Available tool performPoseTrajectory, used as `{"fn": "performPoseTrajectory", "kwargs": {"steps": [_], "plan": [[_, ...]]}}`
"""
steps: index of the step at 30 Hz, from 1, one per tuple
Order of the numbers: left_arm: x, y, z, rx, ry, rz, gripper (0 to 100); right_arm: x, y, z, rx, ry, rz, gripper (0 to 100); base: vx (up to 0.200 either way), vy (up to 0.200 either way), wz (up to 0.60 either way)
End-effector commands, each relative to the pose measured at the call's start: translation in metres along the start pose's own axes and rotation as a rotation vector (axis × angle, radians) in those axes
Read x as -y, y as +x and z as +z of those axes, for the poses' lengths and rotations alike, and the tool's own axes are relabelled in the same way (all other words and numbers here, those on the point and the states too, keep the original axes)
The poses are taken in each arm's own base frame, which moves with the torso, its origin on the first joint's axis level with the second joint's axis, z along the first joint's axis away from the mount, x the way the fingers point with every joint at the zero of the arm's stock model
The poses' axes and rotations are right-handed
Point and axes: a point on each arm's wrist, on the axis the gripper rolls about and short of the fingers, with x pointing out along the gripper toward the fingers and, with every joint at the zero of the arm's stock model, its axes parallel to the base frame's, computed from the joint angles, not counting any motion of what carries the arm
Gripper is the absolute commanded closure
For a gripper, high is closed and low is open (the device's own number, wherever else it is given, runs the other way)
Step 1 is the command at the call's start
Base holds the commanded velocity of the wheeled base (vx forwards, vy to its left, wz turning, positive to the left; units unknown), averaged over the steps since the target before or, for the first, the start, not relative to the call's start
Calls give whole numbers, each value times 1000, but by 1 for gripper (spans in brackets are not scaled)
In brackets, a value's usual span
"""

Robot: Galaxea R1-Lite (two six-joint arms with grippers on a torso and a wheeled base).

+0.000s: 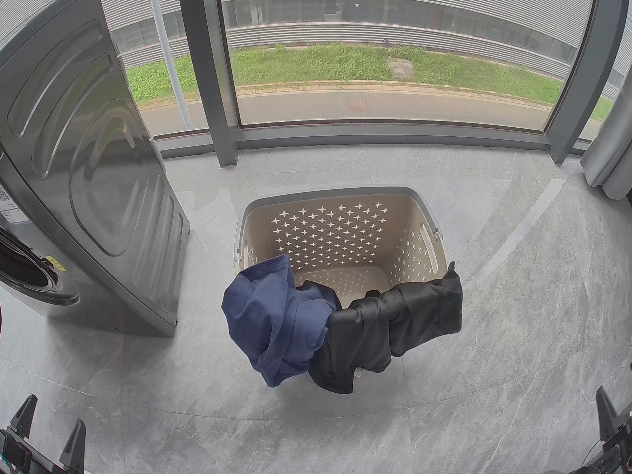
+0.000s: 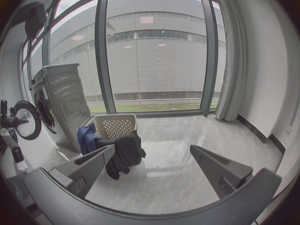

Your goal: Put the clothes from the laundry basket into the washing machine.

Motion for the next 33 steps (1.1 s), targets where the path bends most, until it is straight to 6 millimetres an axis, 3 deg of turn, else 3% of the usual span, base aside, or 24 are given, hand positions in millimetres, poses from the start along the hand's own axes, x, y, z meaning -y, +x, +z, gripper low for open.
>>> {"fn": "performPoseTrajectory", "kwargs": {"steps": [1, 3, 5, 6, 10, 22, 30, 33], "plan": [[0, 0, -5, 2, 0, 1, 0, -1, 24, 37, -161, 54, 76, 0, 0, 0, 0], [0, 0, -5, 2, -2, 1, 0, -1, 39, 31, -284, 60, 89, 0, 0, 0, 0], [0, 0, -5, 2, -2, 1, 0, -1, 39, 31, -284, 60, 89, 0, 0, 0, 0], [0, 0, -5, 2, -2, 1, 0, -3, 68, 25, -430, 67, 138, 0, 0, 0, 0], [0, 0, -5, 2, -2, 1, 0, -6, 97, 22, -470, 64, 177, 0, 0, 0, 0], [0, 0, -5, 2, -2, 1, 0, -13, 139, 17, -574, 107, 189, 0, 0, 0, 0], [0, 0, -5, 2, -5, 1, 0, -28, 180, -2, -635, 109, 243, 0, 0, 0, 0], [0, 0, -5, 2, -5, 3, 0, -31, 185, -5, -638, 108, 251, 0, 0, 0, 0]]}}
